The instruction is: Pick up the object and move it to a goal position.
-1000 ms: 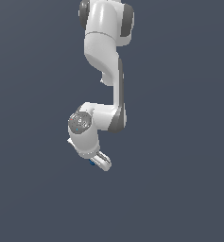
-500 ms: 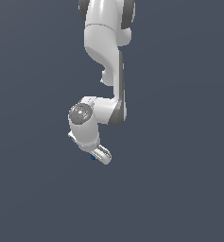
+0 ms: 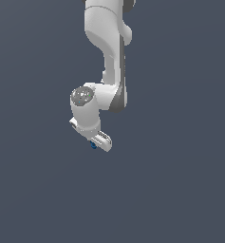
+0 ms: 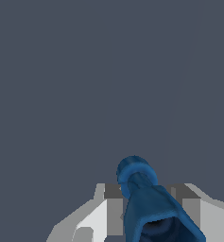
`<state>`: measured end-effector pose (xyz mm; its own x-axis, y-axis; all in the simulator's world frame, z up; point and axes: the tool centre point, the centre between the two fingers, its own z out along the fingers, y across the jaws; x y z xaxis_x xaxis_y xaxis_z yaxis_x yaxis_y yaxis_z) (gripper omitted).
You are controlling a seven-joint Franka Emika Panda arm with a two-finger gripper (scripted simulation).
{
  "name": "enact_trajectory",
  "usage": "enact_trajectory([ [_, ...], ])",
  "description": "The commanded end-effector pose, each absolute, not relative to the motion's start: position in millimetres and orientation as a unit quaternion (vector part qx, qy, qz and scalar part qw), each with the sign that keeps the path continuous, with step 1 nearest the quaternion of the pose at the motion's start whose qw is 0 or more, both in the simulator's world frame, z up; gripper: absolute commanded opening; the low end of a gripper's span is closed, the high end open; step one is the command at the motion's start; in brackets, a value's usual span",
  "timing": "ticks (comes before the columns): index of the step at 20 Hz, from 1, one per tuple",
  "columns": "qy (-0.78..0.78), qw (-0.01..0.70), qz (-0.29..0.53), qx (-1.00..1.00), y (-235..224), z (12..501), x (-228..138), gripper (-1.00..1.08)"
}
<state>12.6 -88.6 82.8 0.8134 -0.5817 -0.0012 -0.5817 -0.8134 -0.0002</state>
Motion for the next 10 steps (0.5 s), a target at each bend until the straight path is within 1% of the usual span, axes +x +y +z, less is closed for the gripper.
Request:
enact_trajectory([
  [1, 0.305, 0.001, 0.000, -0.952, -88.2, 91.2, -2.2, -1.00],
  [10, 0.305, 0.001, 0.000, -0.952, -86.9, 123.5, -60.2, -1.00],
])
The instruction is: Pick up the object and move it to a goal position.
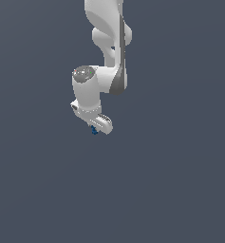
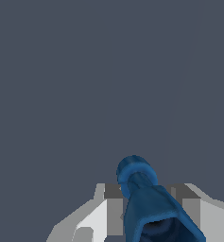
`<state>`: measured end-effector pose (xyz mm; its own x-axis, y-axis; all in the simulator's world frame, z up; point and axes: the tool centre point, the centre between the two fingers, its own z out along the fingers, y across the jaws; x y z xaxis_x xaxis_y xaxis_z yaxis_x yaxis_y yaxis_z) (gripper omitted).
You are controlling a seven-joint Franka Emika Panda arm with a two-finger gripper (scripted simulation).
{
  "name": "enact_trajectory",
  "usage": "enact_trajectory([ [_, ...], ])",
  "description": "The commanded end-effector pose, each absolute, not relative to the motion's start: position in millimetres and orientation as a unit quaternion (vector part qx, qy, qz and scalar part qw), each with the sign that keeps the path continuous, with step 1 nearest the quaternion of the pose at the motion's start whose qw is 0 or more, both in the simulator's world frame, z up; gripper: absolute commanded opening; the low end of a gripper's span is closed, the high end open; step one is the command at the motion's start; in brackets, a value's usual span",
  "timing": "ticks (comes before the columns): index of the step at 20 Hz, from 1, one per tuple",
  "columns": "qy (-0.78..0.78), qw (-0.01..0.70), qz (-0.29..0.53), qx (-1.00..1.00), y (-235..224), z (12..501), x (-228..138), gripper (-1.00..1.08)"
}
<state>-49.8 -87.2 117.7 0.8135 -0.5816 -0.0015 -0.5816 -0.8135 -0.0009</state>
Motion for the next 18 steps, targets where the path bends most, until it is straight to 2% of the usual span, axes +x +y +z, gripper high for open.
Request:
enact_trajectory([
  [1, 0.305, 0.001, 0.000, -0.952, -86.8, 127.5, -67.1, -1.00],
  [10, 0.305, 0.001, 0.000, -0.952, -86.1, 156.5, -116.4, -1.00],
  [18, 0.305, 0.000, 0.000, -0.952, -86.4, 170.0, -136.9, -1.00],
])
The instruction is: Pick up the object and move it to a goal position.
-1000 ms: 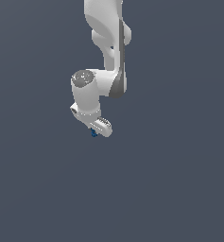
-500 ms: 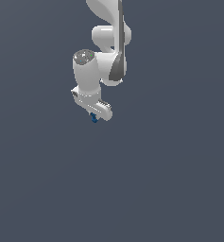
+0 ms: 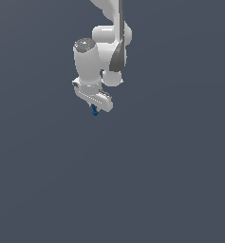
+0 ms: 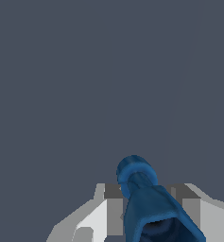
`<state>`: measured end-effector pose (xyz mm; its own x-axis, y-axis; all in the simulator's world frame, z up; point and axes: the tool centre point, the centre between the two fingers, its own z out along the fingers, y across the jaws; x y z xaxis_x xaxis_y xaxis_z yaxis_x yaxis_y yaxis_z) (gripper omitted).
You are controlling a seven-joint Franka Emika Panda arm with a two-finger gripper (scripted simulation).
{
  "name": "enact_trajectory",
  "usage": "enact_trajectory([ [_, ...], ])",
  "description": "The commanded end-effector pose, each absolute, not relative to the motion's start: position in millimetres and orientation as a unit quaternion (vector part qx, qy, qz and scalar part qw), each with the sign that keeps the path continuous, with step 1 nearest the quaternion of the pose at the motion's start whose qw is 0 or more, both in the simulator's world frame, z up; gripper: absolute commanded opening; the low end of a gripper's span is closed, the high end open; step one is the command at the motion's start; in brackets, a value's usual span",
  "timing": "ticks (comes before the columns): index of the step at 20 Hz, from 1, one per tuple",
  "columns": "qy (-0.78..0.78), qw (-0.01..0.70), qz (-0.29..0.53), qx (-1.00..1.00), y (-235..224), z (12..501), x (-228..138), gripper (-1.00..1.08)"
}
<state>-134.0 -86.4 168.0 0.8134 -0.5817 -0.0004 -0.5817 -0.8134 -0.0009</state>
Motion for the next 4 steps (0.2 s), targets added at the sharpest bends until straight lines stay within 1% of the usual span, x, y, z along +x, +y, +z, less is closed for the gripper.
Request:
enact_trajectory([
  [1, 0.305, 0.000, 0.000, -0.952, -86.4, 170.8, -137.9, -1.00],
  [4, 0.305, 0.000, 0.000, -0.952, -86.5, 171.8, -139.1, -1.00],
])
